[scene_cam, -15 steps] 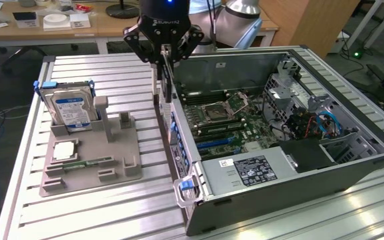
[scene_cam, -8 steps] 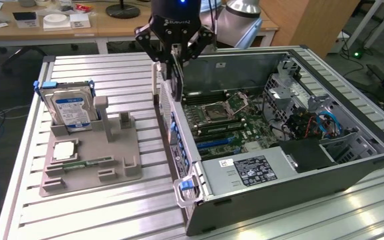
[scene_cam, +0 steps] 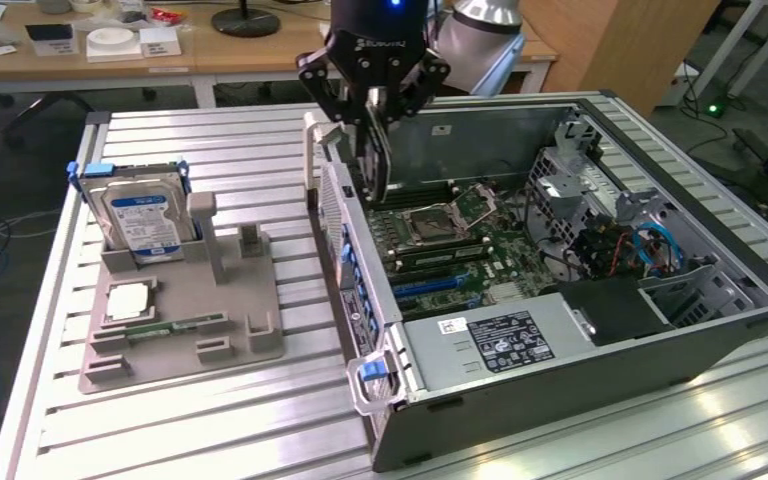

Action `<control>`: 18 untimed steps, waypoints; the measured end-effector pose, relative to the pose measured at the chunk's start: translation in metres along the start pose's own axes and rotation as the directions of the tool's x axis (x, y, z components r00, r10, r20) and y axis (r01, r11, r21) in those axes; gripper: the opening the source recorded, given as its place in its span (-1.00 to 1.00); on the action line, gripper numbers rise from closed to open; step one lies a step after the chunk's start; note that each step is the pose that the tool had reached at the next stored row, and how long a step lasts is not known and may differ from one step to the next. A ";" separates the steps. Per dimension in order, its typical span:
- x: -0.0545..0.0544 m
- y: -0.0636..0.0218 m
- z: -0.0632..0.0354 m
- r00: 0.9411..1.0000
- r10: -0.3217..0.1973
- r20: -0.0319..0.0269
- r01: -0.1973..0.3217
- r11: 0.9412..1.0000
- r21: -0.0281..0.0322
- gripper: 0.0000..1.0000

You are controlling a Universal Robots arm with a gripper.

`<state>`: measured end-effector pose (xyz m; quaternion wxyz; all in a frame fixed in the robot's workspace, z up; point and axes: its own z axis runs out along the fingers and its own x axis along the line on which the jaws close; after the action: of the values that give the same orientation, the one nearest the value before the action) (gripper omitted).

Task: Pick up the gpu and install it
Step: 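Pick up the gpu and move the gpu toward the slot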

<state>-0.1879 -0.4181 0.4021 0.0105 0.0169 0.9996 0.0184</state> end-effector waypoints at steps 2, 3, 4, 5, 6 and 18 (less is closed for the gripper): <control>-0.006 0.0002 0.0002 1.000 0.001 0.000 -0.001 1.000 0.000 -0.45; -0.010 0.0003 0.0002 1.000 0.001 0.000 -0.001 1.000 0.000 -0.45; -0.013 0.0004 0.0002 1.000 0.002 0.000 -0.002 1.000 0.000 -0.45; -0.016 0.0006 0.0003 1.000 0.002 0.000 -0.002 1.000 0.000 -0.45; -0.020 0.0006 0.0004 1.000 0.002 0.000 -0.002 1.000 0.000 -0.45; -0.058 0.0019 0.0012 1.000 0.001 -0.031 -0.001 1.000 0.000 -0.45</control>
<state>-0.1300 -0.4181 0.4021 -0.0049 0.0172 0.9997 0.0186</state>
